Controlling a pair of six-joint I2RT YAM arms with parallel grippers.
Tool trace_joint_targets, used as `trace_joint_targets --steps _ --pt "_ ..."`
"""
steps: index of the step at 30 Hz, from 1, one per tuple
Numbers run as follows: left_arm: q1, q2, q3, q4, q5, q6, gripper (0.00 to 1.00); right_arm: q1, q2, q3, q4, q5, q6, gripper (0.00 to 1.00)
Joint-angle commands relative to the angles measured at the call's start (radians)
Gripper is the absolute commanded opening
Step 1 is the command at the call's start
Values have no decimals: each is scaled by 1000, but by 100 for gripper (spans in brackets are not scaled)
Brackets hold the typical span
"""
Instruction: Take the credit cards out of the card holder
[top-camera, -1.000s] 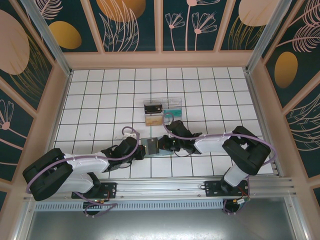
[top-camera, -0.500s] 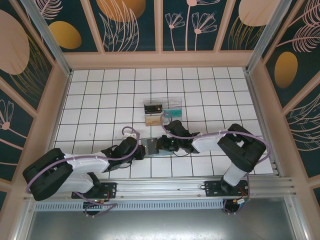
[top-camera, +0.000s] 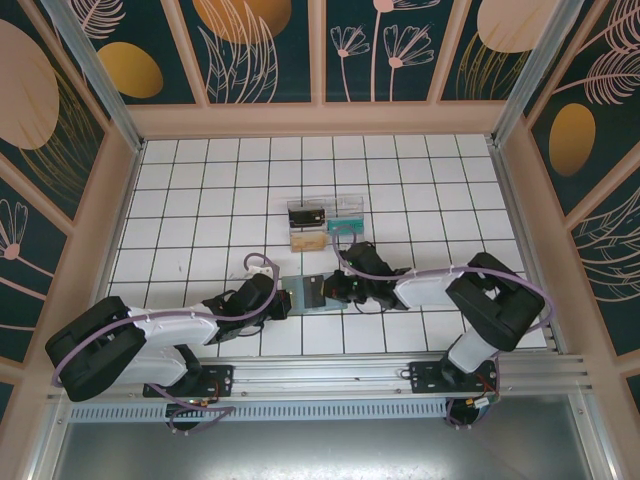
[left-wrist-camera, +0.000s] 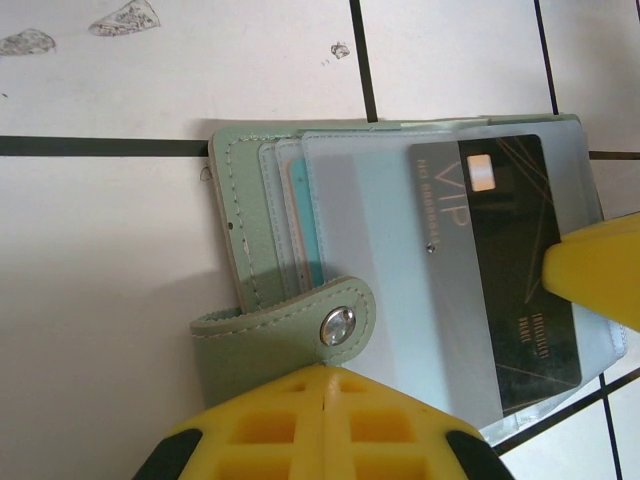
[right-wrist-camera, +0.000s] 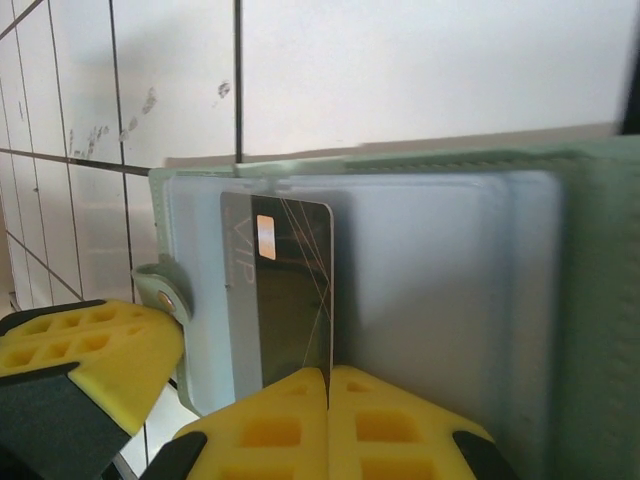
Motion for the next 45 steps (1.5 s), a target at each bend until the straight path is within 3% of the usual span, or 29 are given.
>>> trace_joint_targets --steps 1,12,20,22,27,29,37,45 --pt "5 10 -8 -64 1 9 0 -26 -37 -45 -14 28 -12 3" --pt "5 -24 -3 -75 -5 21 0 -90 -271 -59 -179 49 -115 0" --pt "4 -145 0 -137 -97 18 0 -97 -358 159 -429 138 -378 0" --pt "5 -199 -10 -145 -123 12 12 -96 -338 220 -466 169 -460 0" --pt "4 -380 -45 -193 -199 -12 76 -65 -250 386 -514 215 -745 0" --pt "4 -462 -59 -227 -231 -18 95 -45 -206 462 -542 243 -868 0" --pt "4 -774 -127 -358 -324 -50 99 14 2 701 -653 475 -1354 0" --pt "4 -923 -135 -482 -396 -75 99 77 66 736 -594 576 -1684 0"
